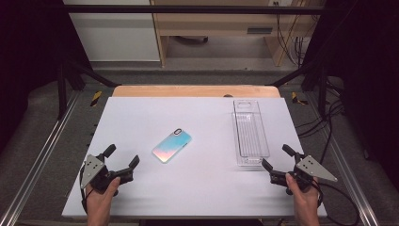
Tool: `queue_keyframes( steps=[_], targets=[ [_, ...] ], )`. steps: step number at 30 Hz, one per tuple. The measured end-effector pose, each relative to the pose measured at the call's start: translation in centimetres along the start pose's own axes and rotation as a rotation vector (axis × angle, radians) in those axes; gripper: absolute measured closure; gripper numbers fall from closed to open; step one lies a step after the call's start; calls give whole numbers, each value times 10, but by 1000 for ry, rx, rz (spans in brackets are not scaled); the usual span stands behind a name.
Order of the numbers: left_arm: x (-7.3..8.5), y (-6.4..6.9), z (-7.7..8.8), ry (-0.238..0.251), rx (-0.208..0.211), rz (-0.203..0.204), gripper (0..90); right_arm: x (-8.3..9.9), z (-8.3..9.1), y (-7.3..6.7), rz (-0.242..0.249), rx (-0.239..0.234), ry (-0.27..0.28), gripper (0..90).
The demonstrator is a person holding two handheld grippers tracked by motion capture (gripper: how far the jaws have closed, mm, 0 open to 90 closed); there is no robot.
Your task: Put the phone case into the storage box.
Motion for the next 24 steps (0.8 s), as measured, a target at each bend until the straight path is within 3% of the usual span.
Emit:
queue_keyframes(
  steps=[8,12,16,21,24],
  targets=[
    [2,8,-2,-46,5,-26,19,0,2,-1,-9,22,-2,38],
    [4,18,-8,-94,19,-64,22,0,3,0,-7,32,-4,36],
    [2,31,-23,-144,50,-112,21,1,3,-1,-2,37,-9,32],
    [-1,36,-34,-177,89,-105,22,0,2,-1,5,36,-7,29],
    [-3,39,-48,-220,108,-124,22,0,1,-1,6,36,-10,29]
  ],
)
Point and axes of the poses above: each handheld gripper's, and its own axes: z roughly backward along the jaws, x roughly out of its underside, y roughly to its right, the point moved 3 cm from there along -z, roughly forward along the jaws, and after that the axes turned 14 degrees about -x, right-handed, at the moved point
